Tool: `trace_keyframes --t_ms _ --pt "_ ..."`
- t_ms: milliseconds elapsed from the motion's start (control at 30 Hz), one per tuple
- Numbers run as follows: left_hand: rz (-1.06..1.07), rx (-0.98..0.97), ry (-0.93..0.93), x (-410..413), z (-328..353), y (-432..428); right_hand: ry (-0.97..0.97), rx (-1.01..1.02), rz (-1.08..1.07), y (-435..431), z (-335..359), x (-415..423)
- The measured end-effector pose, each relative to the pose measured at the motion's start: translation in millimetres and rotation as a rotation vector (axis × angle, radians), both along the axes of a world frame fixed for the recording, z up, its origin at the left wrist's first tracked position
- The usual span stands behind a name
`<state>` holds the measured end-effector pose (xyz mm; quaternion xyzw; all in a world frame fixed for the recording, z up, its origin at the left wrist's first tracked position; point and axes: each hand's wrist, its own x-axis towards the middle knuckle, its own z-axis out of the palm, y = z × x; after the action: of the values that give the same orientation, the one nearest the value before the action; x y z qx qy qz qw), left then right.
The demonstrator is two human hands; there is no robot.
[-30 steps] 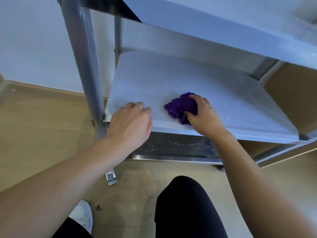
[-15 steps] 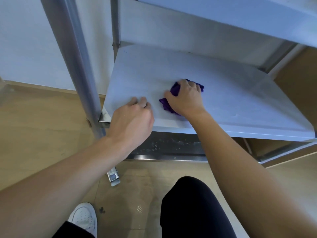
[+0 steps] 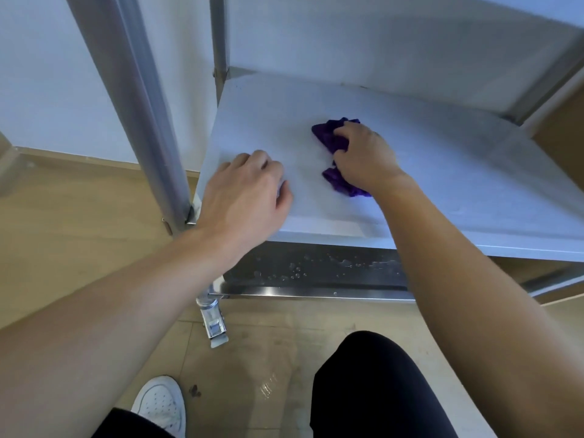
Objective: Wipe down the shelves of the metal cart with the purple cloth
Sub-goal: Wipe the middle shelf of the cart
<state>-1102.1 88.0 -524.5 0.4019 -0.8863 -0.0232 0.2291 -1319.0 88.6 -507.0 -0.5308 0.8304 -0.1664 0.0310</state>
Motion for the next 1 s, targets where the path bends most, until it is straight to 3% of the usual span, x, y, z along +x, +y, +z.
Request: trace_keyframes --t_ms 200,433,600,833,1000 --pt "-0.012 0.005 0.028 0 -9 3 -0.047 -0.084 -0.032 -29 -5 4" --pt "0.012 0.004 0.006 -3 -8 5 -0.045 -0.094 0.310 -57 -1 70" --pt "0.000 0.010 0.019 -2 -7 5 -0.027 -0.101 0.115 -51 -4 57" --pt "0.004 0.024 0.018 -1 -8 7 -0.113 -0.122 -0.251 -19 -5 -26" --pt "0.026 0.025 -0.002 -4 -7 7 -0.136 -0.194 -0.248 -32 -6 -22"
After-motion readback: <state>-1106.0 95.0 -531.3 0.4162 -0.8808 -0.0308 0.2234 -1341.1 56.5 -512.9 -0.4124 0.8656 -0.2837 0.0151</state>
